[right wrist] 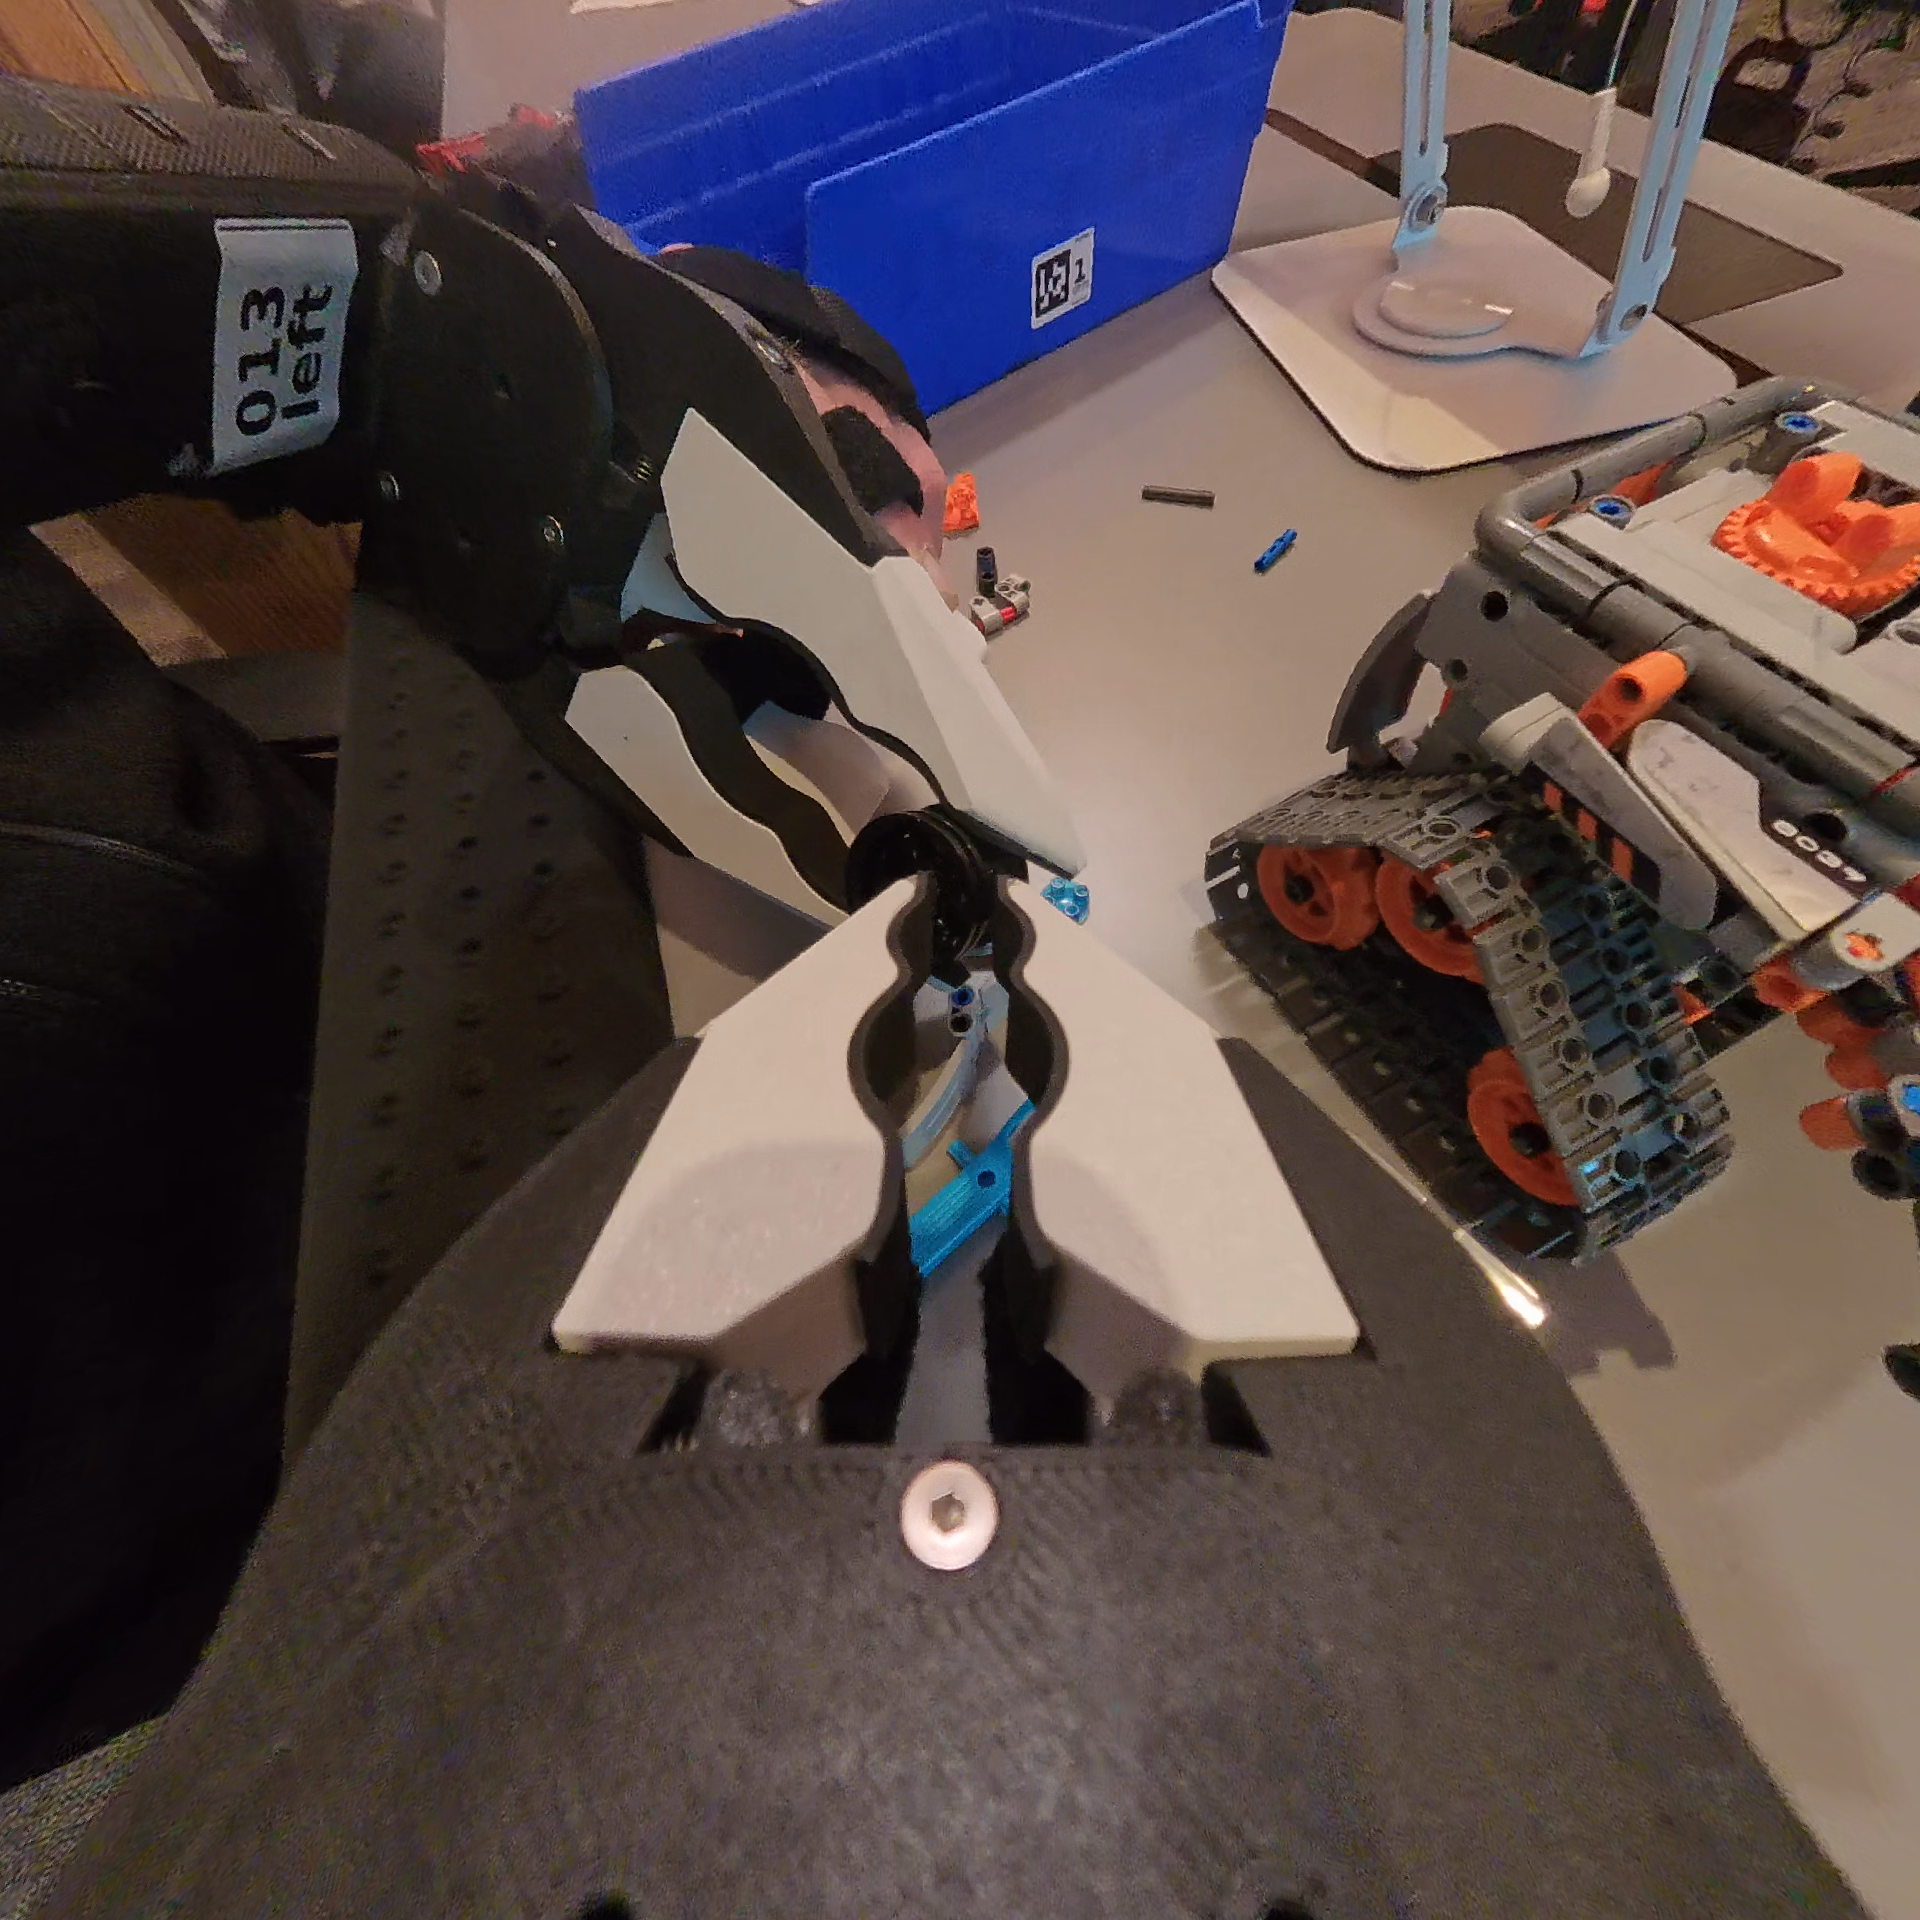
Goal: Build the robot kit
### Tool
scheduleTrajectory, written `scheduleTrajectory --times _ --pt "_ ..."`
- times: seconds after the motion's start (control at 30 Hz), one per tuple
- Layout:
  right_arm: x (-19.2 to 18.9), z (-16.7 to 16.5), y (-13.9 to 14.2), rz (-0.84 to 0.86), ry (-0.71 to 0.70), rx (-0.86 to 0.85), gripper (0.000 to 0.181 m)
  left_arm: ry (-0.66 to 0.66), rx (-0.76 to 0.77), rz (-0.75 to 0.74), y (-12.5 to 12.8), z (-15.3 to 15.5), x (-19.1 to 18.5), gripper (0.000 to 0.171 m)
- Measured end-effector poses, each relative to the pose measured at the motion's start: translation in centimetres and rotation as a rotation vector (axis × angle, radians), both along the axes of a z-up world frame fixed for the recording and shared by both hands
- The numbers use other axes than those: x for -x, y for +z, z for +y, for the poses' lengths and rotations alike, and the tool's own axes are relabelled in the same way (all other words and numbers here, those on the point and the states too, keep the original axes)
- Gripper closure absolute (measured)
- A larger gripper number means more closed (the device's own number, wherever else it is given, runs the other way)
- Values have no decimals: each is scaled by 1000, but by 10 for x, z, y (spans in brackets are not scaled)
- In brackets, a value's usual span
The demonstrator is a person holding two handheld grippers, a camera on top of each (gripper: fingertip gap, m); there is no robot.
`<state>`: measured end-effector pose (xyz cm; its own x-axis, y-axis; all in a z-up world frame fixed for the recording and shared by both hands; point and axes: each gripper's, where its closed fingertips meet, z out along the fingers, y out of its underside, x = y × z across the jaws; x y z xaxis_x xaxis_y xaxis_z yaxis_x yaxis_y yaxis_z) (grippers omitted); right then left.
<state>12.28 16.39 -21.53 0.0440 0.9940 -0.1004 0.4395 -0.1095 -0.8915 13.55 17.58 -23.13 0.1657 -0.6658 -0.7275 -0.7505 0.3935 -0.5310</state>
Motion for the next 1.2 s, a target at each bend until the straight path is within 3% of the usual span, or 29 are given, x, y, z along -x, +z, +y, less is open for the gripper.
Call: scheduleTrajectory --times 0.57,0.73,0.83,0.93,1.0,1.2 --pt "5 3 -10 -99 -56 -132 176 67 46 22 -8 1 0 147" --pt "8 5 -23 -184 -53 -165 176 73 38 71 -20 2 0 146" --pt "8 8 -18 -148 -78 -172 175 52 61 14 -16 5 1 144" --pt "5 3 4 -36 -67 -156 166 23 35 -72 5 4 1 142" --pt "-4 7 10 -9 -99 -137 154 24 131 -176 13 8 5 142" --pt "-11 4 23 103 -152 -174 143 -120 435 -541 49 -3 1 141"
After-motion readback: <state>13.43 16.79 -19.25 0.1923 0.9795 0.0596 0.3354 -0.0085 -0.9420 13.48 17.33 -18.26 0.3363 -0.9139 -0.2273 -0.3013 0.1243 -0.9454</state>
